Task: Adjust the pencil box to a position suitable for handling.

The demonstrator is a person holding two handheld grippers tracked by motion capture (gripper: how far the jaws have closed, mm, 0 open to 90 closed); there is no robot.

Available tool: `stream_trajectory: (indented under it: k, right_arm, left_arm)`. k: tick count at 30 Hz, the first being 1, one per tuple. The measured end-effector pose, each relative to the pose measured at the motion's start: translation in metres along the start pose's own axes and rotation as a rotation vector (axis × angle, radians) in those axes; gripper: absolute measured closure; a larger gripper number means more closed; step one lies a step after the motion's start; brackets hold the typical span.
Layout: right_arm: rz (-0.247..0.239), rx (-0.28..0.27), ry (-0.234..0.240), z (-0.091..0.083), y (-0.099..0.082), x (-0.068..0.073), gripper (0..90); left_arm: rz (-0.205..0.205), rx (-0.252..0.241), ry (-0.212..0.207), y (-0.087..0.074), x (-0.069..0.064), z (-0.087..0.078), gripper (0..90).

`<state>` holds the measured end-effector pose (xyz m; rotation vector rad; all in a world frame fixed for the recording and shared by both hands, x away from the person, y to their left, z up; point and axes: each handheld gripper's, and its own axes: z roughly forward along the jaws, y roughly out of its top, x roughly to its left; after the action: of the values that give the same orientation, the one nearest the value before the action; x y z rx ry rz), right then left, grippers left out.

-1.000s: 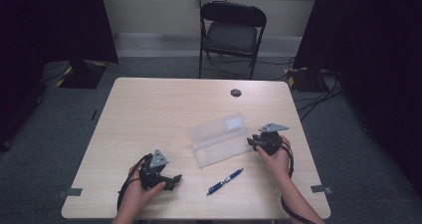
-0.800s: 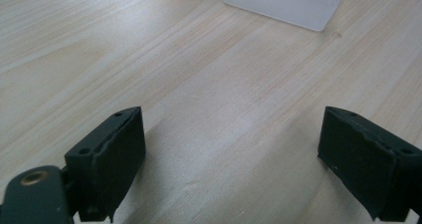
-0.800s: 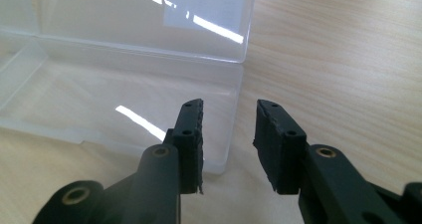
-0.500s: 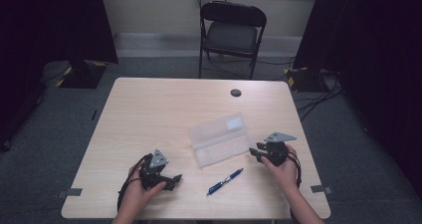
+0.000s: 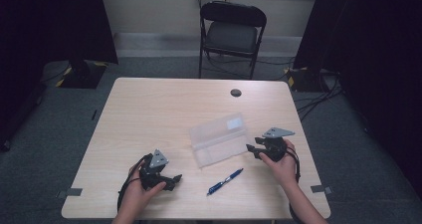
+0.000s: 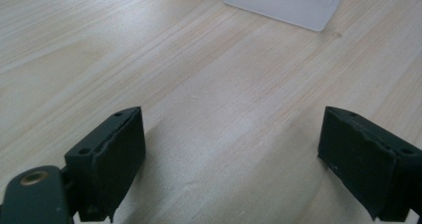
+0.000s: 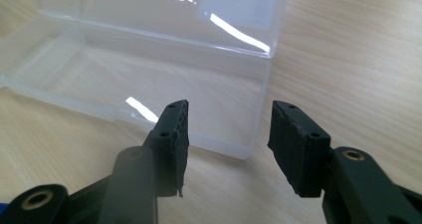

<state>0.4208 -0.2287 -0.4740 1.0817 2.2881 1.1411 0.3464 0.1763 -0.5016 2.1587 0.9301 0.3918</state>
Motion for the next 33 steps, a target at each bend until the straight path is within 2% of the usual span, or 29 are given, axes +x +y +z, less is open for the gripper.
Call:
stream_trajectory:
  k: [3,5,7,8,13,14,20,23,27,30,33]
  right_arm:
    - [-0.060,-0.002,0.053,0.003,0.004,0.010,46.8]
    - [-0.093,0.020,0.098,0.007,0.004,0.017,43.6]
    - [-0.107,0.029,0.110,0.010,0.004,0.021,43.2]
    - [-0.142,0.045,0.123,0.016,0.004,0.026,42.9]
    - [-0.158,0.061,0.117,0.022,0.004,0.028,44.7]
    - [-0.166,0.067,0.117,0.024,0.004,0.026,49.2]
    - [-0.139,0.073,0.120,0.026,0.003,0.025,56.3]
    - [-0.143,0.085,0.117,0.025,0.003,0.027,66.7]
    - [-0.136,0.096,0.104,0.027,0.001,0.027,73.0]
    - [-0.118,0.097,0.097,0.028,0.000,0.026,76.3]
    - [-0.094,0.094,0.081,0.028,-0.001,0.025,83.6]
  left_arm:
    - [0.000,0.000,0.000,0.000,0.000,0.000,11.1]
    - [0.000,0.000,0.000,0.000,0.000,0.000,11.1]
    - [0.000,0.000,0.000,0.000,0.000,0.000,11.1]
    - [0.000,0.000,0.000,0.000,0.000,0.000,11.1]
    - [0.000,0.000,0.000,0.000,0.000,0.000,11.1]
    - [0.000,0.000,-0.001,0.000,0.000,0.000,11.1]
    - [0.000,0.000,0.000,0.000,0.000,0.000,11.1]
    - [0.000,0.000,0.000,0.000,0.000,0.000,11.1]
    - [0.000,0.000,0.000,0.000,0.000,0.000,11.1]
    - [0.000,0.000,0.000,0.000,0.000,0.000,11.1]
    - [0.000,0.000,0.000,0.000,0.000,0.000,11.1]
